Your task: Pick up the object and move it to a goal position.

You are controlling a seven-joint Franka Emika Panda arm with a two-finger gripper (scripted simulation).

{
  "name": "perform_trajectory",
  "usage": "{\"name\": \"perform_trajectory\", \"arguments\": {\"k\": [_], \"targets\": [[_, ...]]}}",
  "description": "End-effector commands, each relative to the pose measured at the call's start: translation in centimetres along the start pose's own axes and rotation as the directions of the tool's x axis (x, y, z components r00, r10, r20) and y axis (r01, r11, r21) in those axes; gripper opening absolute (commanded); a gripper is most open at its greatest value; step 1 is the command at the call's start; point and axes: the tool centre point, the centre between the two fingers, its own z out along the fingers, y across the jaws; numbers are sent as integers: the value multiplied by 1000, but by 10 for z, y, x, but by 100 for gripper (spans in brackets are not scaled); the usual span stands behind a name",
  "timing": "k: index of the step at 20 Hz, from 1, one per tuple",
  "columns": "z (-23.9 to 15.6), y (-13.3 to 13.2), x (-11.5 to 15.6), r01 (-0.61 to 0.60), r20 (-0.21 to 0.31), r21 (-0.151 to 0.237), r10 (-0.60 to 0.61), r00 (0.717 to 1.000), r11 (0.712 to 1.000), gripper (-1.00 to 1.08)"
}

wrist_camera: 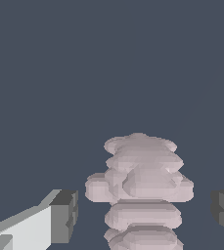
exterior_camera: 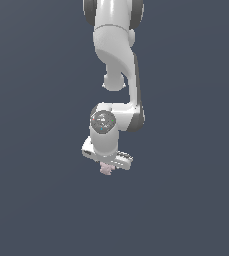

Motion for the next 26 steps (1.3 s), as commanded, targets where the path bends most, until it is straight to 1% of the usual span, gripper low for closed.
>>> {"name": "perform_trajectory", "arguments": {"k": [1,7,8,20,23,26], "targets": [[12,0,0,-1,0,0,1,1000,1000,100],[18,0,1,-1,0,0,1,1000,1000,100],[18,0,1,-1,0,0,1,1000,1000,-100],[17,-2,1,-1,-1,0,1,1000,1000,-100],[13,-11,-1,-1,-1,0,1,1000,1000,-100],[6,-27,-5,-1,-1,0,1,1000,1000,-100]]}}
